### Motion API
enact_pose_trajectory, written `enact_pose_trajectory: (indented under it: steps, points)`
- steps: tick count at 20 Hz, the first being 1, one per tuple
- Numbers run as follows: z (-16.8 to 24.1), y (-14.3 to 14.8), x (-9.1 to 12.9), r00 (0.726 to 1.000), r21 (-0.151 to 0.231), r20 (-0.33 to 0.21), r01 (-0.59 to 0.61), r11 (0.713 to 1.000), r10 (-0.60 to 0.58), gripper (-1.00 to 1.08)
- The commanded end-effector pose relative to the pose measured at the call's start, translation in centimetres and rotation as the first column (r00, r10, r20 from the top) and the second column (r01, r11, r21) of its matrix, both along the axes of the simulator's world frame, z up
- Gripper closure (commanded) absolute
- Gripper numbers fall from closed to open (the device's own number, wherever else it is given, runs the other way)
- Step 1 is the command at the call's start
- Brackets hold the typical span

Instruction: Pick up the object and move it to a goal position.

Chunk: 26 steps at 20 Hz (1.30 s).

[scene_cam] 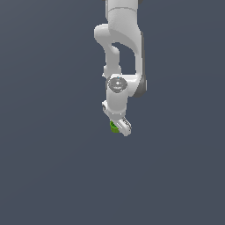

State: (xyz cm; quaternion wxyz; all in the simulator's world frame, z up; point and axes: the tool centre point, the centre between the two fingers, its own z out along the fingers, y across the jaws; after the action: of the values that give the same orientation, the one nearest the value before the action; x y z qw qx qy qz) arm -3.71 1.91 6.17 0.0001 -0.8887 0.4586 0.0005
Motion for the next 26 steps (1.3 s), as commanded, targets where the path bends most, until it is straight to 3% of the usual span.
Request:
enact_pose_trajectory:
  steps: [1, 18, 26]
  points:
    - [1.3, -1.5, 0.6, 1.000, 0.000, 0.002, 0.001, 1.000, -0.001, 1.08]
    - [12.5, -15.9, 6.4, 1.000, -0.002, 0.001, 0.002, 1.000, -0.002, 1.08]
    - [16.6, -21.1, 8.7, 1.000, -0.002, 0.001, 0.001, 1.000, -0.001, 1.08]
